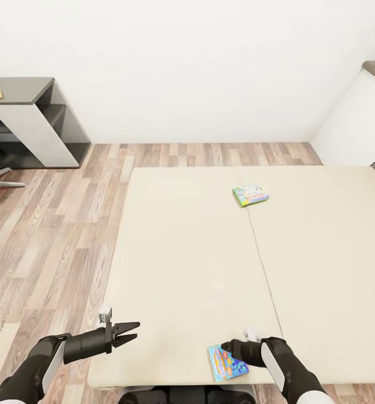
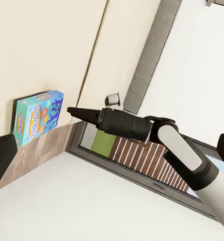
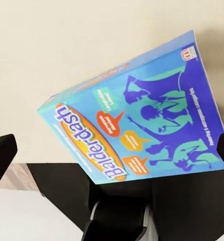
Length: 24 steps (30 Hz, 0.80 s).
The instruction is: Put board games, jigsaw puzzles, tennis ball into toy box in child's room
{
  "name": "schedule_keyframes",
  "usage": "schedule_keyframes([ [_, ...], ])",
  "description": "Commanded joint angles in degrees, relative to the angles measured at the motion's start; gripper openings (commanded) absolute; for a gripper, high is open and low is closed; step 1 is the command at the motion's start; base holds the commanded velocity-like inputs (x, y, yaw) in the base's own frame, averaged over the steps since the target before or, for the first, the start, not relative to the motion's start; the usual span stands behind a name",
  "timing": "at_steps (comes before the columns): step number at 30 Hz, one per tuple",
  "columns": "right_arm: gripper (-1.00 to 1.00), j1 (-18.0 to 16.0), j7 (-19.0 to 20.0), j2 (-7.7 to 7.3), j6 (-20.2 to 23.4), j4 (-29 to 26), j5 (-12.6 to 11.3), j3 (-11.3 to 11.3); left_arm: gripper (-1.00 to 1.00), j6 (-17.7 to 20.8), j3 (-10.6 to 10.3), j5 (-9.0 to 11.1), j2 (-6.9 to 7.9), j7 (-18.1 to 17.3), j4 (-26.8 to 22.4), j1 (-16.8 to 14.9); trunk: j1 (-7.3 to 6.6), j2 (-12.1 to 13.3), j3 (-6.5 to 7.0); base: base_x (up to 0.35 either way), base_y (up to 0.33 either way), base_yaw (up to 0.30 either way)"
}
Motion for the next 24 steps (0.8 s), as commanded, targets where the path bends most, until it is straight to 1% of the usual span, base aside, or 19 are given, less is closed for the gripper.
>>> schedule_keyframes([
  [1, 1.0, 0.0, 0.2, 0.07, 0.2, -0.1, 0.1, -0.4, 1.0, 0.6, 0.0, 0.1, 0.01, -0.1, 0.0, 0.0, 0.03, -0.1, -0.15, 0.0, 0.0, 0.0],
  [6, 1.0, 0.0, 0.2, 0.07, -0.5, -0.1, 0.1, -0.4, 1.0, 0.6, 0.0, 0.1, 0.01, 0.0, 0.0, 0.0, 0.03, -0.1, -0.56, 0.0, 0.0, 0.0],
  [24, 1.0, 0.0, -0.3, 0.07, -0.7, -0.1, 0.2, -0.4, 1.0, 0.6, 0.0, 0.0, -0.07, 0.1, 0.0, 0.0, 0.03, -0.1, -2.03, 0.0, 0.0, 0.0],
])
